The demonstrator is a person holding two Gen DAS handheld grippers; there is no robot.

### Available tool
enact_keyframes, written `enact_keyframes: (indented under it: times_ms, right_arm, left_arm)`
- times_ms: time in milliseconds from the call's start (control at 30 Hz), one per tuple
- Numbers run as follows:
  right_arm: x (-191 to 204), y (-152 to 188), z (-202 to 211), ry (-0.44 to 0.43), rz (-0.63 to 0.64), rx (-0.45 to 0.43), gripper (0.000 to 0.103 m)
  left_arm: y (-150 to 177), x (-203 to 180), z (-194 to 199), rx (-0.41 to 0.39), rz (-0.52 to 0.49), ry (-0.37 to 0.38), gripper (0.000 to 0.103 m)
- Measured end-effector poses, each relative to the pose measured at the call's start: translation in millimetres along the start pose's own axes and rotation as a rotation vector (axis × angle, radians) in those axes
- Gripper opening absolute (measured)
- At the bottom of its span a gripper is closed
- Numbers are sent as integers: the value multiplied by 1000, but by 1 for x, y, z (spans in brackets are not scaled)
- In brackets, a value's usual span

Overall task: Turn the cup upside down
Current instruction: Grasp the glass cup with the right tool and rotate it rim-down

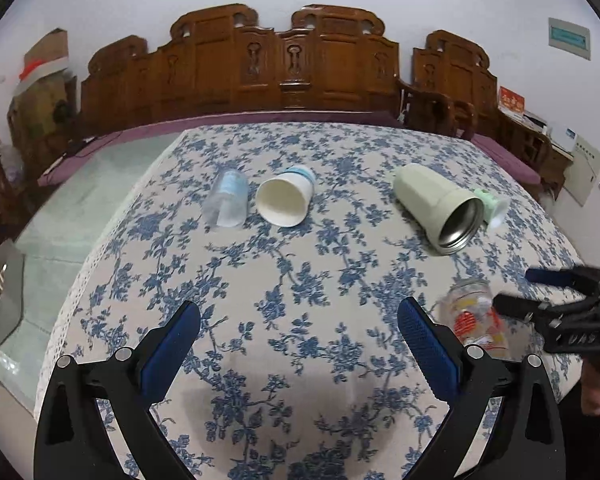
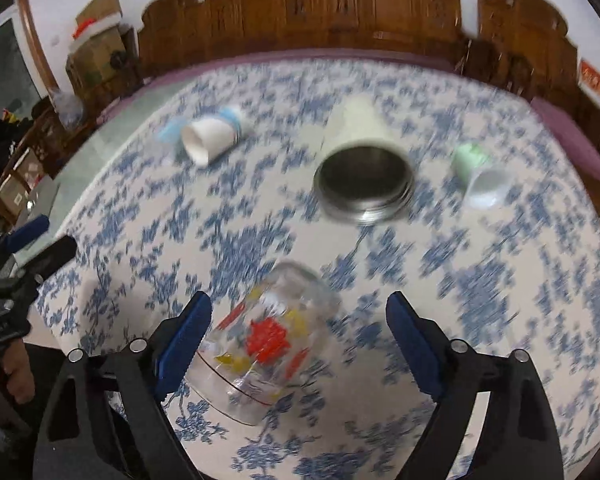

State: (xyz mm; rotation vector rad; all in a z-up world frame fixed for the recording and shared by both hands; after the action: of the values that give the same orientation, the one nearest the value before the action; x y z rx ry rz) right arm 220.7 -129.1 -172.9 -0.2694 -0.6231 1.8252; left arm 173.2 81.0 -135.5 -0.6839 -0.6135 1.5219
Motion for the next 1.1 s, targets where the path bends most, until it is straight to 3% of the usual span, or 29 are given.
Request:
enact_keyframes:
  times_ms: [200,533,867,1100]
  right_arm:
    - [-4,9,-36,-91,-149,162,85]
    - [-3,8,-60,-109,-247,258,76]
    - [-7,1,-72,-80,-263,299,70]
    - [-11,0,-67,-84,-264,277,59]
  left_arm:
    - [1,4,-1,9,29,34,95]
    - [0,6,1,3,51,51,95]
    - [-1,6,4,0,55,60,95]
    - [-1,5,3,3,56,60,95]
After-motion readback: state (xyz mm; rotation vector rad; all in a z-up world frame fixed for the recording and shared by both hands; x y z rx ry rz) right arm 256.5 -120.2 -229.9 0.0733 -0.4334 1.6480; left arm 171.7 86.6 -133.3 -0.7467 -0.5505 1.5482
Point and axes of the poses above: each gripper's, at about its wrist camera, not at the fingertips, and z roughly against the way its jaws point, x to its left, y to its underside, the point moved 4 cm from there along -z, roughly the way its jaws point, and after that the axes turned 3 degrees about z, right-handed, at the moved point
